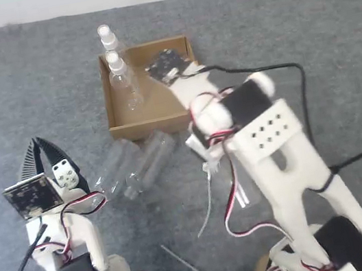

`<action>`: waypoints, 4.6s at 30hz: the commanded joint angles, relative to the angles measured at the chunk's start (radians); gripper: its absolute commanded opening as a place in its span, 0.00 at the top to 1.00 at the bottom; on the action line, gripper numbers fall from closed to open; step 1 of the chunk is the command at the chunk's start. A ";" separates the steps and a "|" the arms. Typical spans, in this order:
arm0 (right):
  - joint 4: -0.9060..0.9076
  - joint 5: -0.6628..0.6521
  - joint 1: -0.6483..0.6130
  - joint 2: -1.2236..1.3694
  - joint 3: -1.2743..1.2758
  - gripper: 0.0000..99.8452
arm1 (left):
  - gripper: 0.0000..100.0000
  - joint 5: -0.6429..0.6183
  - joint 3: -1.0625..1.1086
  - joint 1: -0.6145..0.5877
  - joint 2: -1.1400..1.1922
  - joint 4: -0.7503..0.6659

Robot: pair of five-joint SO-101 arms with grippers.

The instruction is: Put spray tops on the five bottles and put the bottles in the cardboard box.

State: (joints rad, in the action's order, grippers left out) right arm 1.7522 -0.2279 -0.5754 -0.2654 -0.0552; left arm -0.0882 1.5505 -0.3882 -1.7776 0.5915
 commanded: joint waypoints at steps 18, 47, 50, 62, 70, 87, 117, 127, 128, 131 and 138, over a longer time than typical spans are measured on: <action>0.016 -0.603 0.429 -0.085 0.097 0.99 | 0.99 -0.002 0.007 0.000 -0.015 -0.040; -0.552 -0.677 0.414 -0.084 0.724 0.99 | 0.99 -0.002 0.008 0.000 -0.015 -0.040; -0.549 -0.766 0.410 -0.084 0.726 0.99 | 0.99 -0.002 0.010 0.000 -0.015 -0.049; -0.549 -0.878 0.338 -0.084 0.798 0.99 | 0.99 -0.002 0.012 0.000 -0.015 -0.051; -0.542 -0.873 0.346 -0.091 0.796 0.76 | 0.99 -0.002 0.012 0.000 -0.015 -0.051; -0.381 -0.528 0.337 -0.094 0.611 0.75 | 0.99 -0.002 0.012 0.000 -0.015 -0.051; -0.412 -0.617 0.453 0.259 0.414 0.75 | 0.99 -0.002 0.012 0.000 -0.015 -0.051; -0.415 -0.661 0.456 0.348 0.399 0.75 | 0.99 -0.002 0.012 0.000 -0.015 -0.051; -0.418 -0.672 0.460 0.360 0.399 0.75 | 0.99 -0.002 0.012 0.000 -0.015 -0.051; -0.424 -0.681 0.478 0.387 0.391 0.78 | 0.99 -0.002 0.012 0.000 -0.015 -0.051; -0.420 -0.681 0.498 0.407 0.365 0.81 | 0.99 -0.002 0.012 0.000 -0.015 -0.051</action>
State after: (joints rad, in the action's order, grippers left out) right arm 1.3426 -0.8968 -0.0982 0.1565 0.3667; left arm -0.0882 1.5735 -0.3882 -1.7791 0.5746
